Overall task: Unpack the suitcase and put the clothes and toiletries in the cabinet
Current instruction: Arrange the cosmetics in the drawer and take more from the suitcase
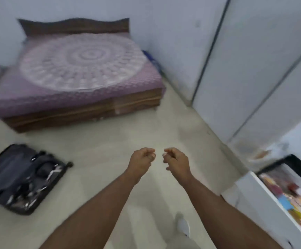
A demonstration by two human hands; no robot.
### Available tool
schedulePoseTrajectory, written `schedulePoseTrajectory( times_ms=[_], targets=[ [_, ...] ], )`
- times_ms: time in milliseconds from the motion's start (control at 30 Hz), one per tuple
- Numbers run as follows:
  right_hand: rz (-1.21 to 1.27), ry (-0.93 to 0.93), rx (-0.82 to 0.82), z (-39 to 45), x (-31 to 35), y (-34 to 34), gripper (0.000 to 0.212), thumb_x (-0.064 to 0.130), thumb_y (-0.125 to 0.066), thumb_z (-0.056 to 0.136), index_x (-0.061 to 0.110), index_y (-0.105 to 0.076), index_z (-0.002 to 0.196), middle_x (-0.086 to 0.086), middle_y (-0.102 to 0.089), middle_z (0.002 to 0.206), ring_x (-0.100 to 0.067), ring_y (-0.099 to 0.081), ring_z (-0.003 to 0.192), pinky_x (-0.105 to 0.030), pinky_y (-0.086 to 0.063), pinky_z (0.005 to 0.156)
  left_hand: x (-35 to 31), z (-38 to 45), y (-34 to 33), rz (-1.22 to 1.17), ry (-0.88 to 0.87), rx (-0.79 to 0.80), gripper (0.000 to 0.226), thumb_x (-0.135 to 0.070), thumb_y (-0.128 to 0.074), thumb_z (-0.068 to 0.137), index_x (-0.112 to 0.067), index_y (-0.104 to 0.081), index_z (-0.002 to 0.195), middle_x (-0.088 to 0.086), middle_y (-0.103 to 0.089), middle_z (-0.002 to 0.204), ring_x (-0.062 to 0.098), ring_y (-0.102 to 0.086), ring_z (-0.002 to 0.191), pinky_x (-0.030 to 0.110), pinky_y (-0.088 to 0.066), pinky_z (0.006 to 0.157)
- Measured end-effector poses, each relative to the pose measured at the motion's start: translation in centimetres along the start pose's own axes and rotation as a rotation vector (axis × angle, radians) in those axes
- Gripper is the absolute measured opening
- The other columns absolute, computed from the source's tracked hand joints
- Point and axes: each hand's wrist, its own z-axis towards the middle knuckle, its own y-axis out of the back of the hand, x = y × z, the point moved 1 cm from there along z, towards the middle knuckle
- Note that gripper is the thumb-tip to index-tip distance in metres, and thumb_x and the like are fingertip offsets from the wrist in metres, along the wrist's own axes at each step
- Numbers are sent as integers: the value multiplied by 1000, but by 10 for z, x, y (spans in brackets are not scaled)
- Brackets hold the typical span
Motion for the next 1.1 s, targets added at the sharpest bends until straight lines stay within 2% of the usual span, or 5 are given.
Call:
schedulePoseTrajectory(
  times_ms=[233,433,733,900,1100],
  targets=[
    [-83,31,401,24,73,-227,20,25,-67,97,19,-69,116,-3,-72,98,-26,-73,95,-35,-59,68,47,-13,229,-79,81,-387,22,-17,-68,97,-16,-71,119,5,-74,112,21,-69,107,30,-56,78],
    [-221,124,708,77,108,-426,33,41,-66,88,26,-69,116,4,-73,99,-17,-72,94,-47,-62,85,83,2,384,-137,164,-658,20,-16,-65,99,-16,-70,119,5,-73,112,21,-69,103,30,-55,77],
    [-384,215,1014,144,145,-683,29,30,-65,95,19,-68,121,1,-71,98,-21,-69,95,-49,-61,88,135,42,570,-172,358,-976,25,-16,-67,98,-12,-71,122,4,-73,110,23,-69,103,44,-58,88],
    [-454,248,1057,183,111,-800,27,24,-63,97,14,-68,122,1,-70,92,-17,-65,83,-37,-55,81,210,89,653,-179,438,-1036,22,-18,-69,95,-14,-73,117,3,-74,105,25,-70,101,50,-59,91],
    [-580,220,1045,256,-29,-949,24,19,-64,92,13,-72,114,3,-70,90,-16,-61,76,-35,-56,77,379,188,737,-181,519,-982,25,-18,-71,93,-12,-72,117,3,-73,99,25,-71,99,45,-58,95]
  ],
)
